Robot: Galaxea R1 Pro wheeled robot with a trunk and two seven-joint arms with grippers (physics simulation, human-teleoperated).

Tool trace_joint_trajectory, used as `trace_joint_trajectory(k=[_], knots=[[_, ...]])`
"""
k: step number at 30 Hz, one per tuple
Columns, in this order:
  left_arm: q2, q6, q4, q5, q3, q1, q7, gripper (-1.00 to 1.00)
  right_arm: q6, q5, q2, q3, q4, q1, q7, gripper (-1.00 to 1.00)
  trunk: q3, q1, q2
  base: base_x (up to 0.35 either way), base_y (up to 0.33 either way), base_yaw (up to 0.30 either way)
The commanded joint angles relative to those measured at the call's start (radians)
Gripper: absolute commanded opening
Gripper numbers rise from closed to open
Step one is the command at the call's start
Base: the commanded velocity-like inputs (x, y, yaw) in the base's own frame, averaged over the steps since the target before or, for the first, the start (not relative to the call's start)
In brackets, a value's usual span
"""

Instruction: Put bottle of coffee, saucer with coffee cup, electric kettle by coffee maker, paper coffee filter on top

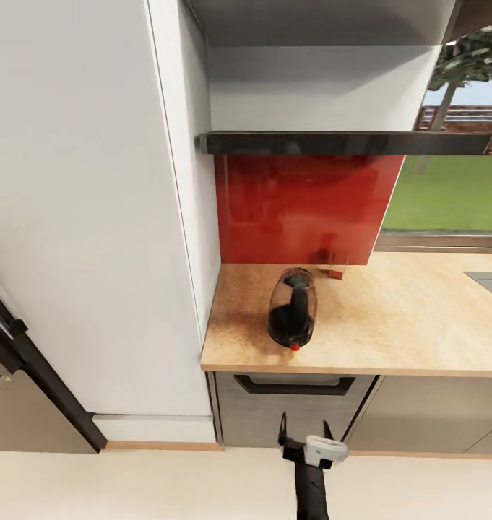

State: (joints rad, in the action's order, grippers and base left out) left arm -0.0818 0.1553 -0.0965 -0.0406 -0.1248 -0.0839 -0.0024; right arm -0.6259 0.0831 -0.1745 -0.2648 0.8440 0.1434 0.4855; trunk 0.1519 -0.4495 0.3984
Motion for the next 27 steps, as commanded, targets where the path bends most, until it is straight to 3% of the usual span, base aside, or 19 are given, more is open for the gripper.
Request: trace_joint_trajectory(k=[1,6,13,27], knots=[[0.0,0.001,-0.002,-0.005,-0.002,-0.001,0.0,1.0,0.015,0.008,0.0,-0.003,0.031,0.001,0.014,1.0,0.002,-0.001,0.002,0.0,0.0,0.0],[-0.001,0.001,-0.002,-0.002,-0.001,-0.001,0.0,1.0,0.116,0.009,0.0,-0.02,0.164,0.001,0.021,1.0,0.002,-0.001,0.002,0.0,0.0,0.0],[0.0,0.001,-0.002,-0.005,-0.002,-0.001,0.0,1.0,0.169,0.013,0.0,-0.081,0.31,0.001,0.024,1.0,0.002,-0.001,0.002,0.0,0.0,0.0],[0.0,0.001,-0.002,-0.003,-0.001,-0.001,-0.001,1.0,0.184,0.014,0.0,-0.08,0.35,0.001,0.022,1.0,0.002,-0.001,0.002,0.0,0.0,0.0]])
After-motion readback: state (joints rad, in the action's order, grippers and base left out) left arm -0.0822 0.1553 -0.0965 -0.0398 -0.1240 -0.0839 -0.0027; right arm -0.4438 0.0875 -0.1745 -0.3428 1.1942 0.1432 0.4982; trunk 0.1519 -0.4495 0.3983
